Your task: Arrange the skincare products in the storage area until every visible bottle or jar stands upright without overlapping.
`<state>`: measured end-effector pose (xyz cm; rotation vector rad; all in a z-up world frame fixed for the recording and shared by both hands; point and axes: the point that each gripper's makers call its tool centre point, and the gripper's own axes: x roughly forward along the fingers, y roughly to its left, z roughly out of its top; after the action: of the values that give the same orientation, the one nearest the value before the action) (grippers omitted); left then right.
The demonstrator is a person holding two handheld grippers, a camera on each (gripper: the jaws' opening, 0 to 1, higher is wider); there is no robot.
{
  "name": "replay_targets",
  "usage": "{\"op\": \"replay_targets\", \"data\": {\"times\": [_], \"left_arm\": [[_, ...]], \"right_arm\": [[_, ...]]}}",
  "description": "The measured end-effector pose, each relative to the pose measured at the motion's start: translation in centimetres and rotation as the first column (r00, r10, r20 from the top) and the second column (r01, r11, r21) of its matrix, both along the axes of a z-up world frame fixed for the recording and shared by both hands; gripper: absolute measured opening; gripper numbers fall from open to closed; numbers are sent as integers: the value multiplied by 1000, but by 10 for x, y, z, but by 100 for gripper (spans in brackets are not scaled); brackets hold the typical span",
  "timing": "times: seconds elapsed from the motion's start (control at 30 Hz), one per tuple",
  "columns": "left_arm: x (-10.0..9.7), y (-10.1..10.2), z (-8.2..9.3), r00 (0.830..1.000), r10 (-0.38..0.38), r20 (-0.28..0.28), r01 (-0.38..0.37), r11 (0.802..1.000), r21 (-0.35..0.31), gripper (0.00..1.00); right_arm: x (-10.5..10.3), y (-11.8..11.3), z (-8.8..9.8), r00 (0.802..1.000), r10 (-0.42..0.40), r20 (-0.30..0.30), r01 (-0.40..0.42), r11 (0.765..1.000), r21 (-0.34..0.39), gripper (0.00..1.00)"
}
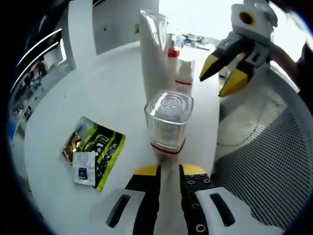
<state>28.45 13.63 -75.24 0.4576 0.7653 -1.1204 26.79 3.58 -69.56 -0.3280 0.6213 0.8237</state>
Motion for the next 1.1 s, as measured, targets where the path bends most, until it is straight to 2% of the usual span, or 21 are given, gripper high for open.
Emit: {"op": "replay_targets", "data": {"times": [0.17, 0.37, 0.83, 1.1], "left_arm": [[2, -1, -1, 1000, 3, -6, -3, 1000, 1, 10], [4, -3, -2, 1000, -3, -9, 3, 1000, 7, 10], [9, -29, 0, 1000, -20, -7, 20, 1000, -16, 10], [10, -41, 0, 1000, -22, -14, 22, 999, -35, 9]], "right_arm": [[1, -13, -10, 1000, -25, -16, 25, 999, -35, 23], [9, -23, -14, 997, -68, -23, 67, 997, -38, 22], [21, -28, -22, 996, -87, -25, 85, 994, -70, 22], [23, -29, -24, 995, -96, -36, 93, 994, -65, 21]]}}
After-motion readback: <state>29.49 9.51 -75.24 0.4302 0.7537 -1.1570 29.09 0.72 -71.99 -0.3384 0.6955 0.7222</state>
